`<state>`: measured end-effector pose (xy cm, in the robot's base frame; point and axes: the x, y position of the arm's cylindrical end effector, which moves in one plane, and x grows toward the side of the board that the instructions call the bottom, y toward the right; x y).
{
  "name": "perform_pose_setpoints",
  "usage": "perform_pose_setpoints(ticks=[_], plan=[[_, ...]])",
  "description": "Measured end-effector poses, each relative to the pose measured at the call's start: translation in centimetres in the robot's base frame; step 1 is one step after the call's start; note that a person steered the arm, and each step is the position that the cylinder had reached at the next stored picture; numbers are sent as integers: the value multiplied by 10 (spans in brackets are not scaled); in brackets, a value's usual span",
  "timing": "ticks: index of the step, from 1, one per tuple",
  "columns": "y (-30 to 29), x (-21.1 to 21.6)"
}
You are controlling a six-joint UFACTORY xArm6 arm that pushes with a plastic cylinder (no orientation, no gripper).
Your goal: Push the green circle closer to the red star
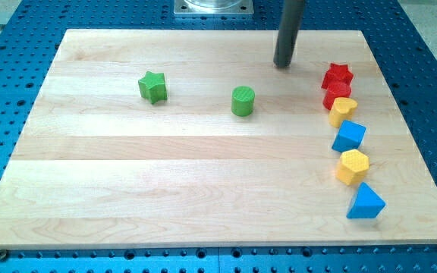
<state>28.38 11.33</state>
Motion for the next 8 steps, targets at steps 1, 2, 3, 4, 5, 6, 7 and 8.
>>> perform_pose_setpoints(ticks=[1, 2, 3, 4, 5, 6, 7, 8], plan=[[-57, 15], [-105, 70], [-116, 108], [-103, 152], [-85, 102], [-11, 62], [21, 44], [13, 57]])
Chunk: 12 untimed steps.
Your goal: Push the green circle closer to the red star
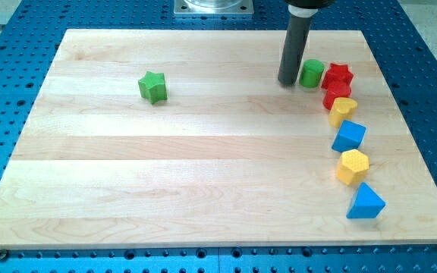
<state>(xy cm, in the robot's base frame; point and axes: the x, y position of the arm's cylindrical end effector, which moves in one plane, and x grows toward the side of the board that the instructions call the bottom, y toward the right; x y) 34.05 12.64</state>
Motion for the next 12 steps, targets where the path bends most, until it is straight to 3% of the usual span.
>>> perform_pose_setpoints(ticks=[2, 3, 5, 9, 10, 11, 12], plan=[[33, 4], [60, -30], [51, -77], [150, -91], [156, -70], [122, -59], [144, -69]])
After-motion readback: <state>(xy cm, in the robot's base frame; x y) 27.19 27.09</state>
